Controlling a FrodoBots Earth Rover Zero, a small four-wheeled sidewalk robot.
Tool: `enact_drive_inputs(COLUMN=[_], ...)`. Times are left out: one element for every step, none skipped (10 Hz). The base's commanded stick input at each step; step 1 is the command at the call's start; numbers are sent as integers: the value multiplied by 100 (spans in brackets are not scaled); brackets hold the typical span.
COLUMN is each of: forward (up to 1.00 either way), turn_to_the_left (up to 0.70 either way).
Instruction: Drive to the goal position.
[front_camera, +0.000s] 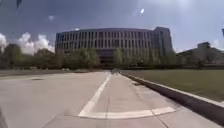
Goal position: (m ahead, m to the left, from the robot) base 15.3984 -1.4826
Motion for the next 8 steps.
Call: enact_drive_inputs(forward=[100, 100, 100, 100, 100, 100, 100, 100], turn_to_the_left=[0, 0, 0, 0, 0, 0, 0, -3])
